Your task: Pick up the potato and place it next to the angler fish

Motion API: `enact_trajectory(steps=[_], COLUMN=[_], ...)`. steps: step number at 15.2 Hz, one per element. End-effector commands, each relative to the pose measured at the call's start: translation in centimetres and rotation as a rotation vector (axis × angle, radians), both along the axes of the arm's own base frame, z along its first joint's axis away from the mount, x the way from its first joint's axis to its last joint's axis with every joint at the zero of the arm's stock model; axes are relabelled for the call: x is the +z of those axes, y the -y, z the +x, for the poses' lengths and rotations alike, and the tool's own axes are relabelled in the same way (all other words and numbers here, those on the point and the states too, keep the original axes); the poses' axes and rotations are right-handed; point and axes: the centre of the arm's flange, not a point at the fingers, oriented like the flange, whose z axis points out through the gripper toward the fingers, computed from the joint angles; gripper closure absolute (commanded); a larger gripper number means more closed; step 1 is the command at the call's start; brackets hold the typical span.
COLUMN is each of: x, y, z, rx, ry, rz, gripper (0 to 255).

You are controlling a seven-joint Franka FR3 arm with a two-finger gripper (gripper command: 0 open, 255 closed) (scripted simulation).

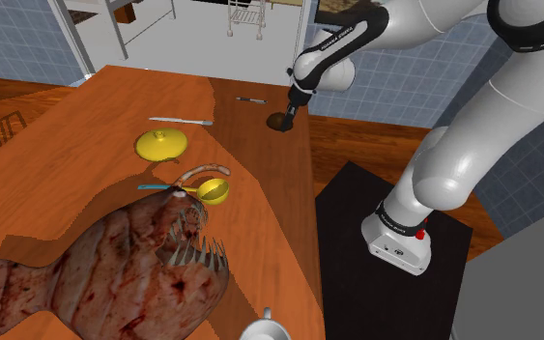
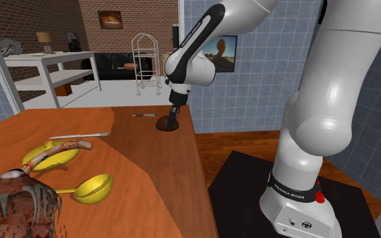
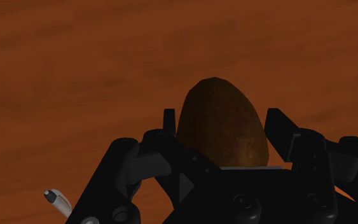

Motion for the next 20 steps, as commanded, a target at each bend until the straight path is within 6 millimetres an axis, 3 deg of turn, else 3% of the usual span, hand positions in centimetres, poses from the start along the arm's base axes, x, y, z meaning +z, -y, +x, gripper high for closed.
enact_trajectory(steps=[1,20], x=[0.7,10.8], y=[0.0,0.0], z=[0.0,0.0], rx=[0.000,0.000], ry=[0.000,0.000], rz=[0.000,0.000], gripper=[255,255])
